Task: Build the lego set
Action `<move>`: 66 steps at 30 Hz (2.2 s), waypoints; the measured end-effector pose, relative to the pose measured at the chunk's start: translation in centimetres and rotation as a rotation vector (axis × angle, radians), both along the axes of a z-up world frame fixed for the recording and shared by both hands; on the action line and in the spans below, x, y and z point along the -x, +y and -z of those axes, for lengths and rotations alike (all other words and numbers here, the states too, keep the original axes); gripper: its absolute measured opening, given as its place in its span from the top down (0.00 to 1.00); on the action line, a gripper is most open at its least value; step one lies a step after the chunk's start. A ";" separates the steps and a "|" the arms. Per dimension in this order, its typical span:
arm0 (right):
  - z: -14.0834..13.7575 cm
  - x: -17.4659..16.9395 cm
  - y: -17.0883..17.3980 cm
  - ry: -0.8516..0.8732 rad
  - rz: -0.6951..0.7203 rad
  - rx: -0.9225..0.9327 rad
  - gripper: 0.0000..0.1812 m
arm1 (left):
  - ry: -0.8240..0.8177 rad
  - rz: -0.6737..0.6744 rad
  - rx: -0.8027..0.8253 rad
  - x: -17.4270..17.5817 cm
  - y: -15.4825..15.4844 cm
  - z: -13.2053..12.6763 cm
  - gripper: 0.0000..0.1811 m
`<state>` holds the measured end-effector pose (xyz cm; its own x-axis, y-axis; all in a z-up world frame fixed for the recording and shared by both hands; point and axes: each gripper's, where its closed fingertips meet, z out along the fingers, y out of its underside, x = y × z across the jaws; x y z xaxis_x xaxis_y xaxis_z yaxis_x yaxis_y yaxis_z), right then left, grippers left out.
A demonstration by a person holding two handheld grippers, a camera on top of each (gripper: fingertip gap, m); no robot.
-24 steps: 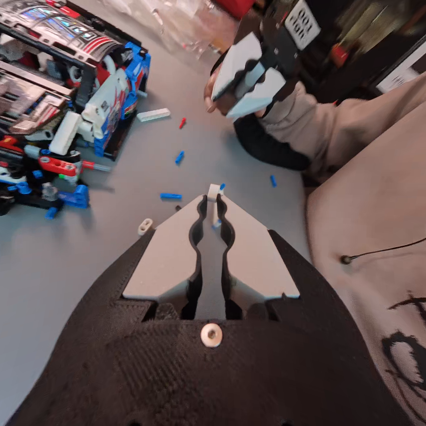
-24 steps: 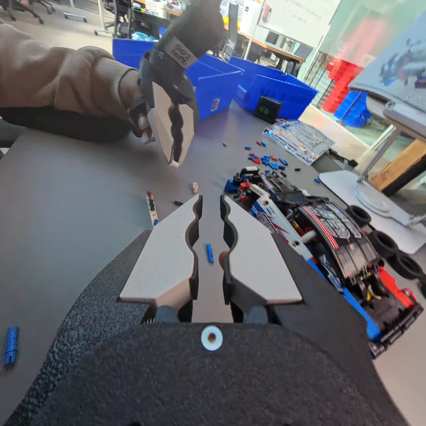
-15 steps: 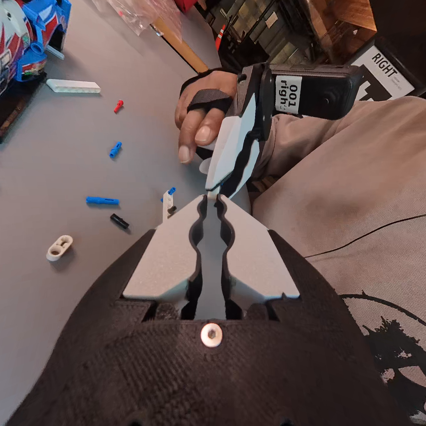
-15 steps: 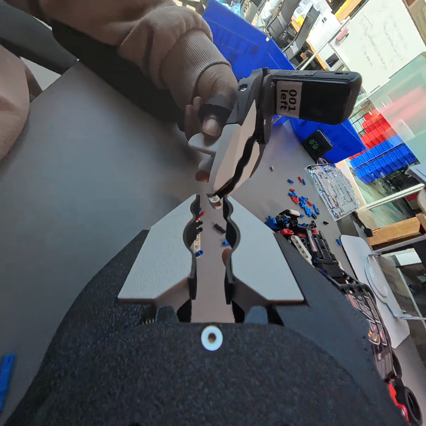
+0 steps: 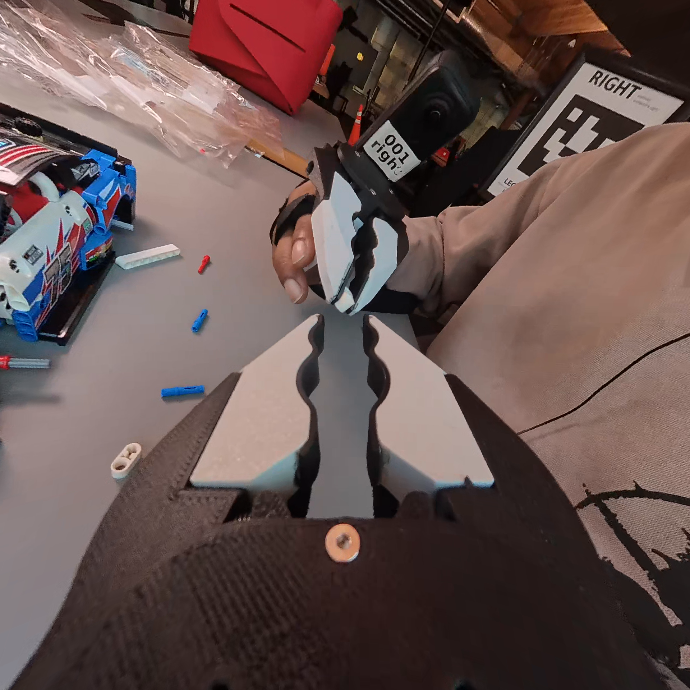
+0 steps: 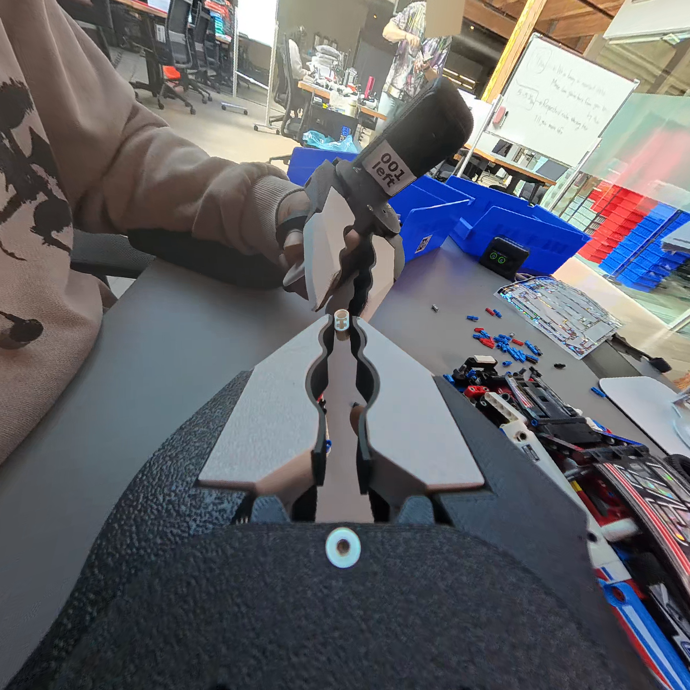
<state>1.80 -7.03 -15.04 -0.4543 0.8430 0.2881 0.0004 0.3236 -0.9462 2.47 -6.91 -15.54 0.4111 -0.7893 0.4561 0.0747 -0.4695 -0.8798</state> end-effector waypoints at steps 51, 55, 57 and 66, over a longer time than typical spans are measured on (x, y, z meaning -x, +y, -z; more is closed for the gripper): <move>-1.8 4.3 4.7 0.074 0.549 -0.042 0.91 | -0.549 -0.431 0.060 4.2 5.3 -3.2 0.97; -1.8 4.3 4.7 0.098 0.564 -0.150 0.93 | -0.539 -0.406 0.091 3.4 5.1 -2.7 0.97; -1.7 4.3 4.6 0.101 0.556 -0.191 0.94 | -0.539 -0.407 0.098 3.4 5.0 -2.6 0.97; -1.6 2.9 4.0 0.126 0.368 -0.253 0.96 | -0.568 -0.247 0.173 2.1 4.1 -3.0 0.92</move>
<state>-1.14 -2.99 -13.41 -0.0866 0.8374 0.5396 0.0482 0.5445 -0.8374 0.33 -2.85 -12.56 0.2283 -0.5979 0.7684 0.6309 -0.5102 -0.5844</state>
